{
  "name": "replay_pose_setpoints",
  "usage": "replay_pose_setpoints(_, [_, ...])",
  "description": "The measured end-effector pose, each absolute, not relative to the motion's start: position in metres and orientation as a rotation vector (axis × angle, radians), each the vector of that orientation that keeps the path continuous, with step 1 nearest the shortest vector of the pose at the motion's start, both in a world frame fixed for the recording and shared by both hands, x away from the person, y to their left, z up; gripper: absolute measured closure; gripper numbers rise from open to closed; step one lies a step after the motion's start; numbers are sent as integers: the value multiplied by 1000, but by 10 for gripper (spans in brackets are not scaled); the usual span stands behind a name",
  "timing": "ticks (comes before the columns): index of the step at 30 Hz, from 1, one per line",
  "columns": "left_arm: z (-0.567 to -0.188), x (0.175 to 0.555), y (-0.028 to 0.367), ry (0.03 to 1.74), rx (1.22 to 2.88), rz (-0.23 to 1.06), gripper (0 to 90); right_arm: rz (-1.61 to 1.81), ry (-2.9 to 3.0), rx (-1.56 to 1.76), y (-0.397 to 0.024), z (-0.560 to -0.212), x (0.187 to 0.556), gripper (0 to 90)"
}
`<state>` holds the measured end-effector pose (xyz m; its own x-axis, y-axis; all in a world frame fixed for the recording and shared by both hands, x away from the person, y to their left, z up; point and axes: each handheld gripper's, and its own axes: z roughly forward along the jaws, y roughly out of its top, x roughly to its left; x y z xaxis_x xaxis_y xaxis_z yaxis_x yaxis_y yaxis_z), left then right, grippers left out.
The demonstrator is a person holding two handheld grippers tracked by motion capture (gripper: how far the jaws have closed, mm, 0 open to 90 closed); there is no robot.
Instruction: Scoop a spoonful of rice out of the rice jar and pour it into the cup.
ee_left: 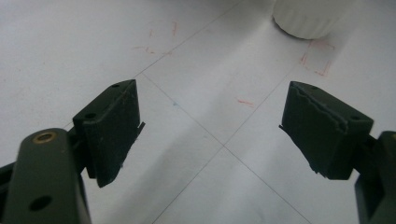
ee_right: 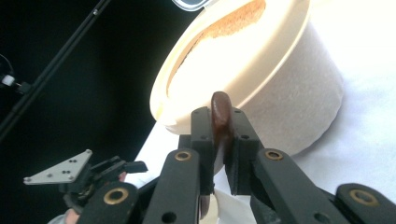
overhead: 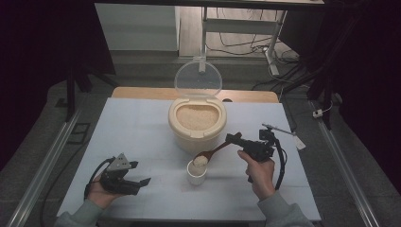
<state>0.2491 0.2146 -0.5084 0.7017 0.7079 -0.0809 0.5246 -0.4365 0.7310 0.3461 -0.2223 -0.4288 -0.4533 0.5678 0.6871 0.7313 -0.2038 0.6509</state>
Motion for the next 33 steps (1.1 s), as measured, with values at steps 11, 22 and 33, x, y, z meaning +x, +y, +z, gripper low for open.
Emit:
replay_pose_setpoints(11, [-509,249,214,935,2145,304,191,-1816,-2030,-1484,-219,-423,337,828])
replay_pose_setpoints(22, [-509,249,214,934,2146,308,191,-1909,-2139,-1345,-214,-412,326,828])
replay_pose_setpoints(33, [-509,249,214,934,2146,309,191,-1963,-2309,-1178,-204,-404,315,828])
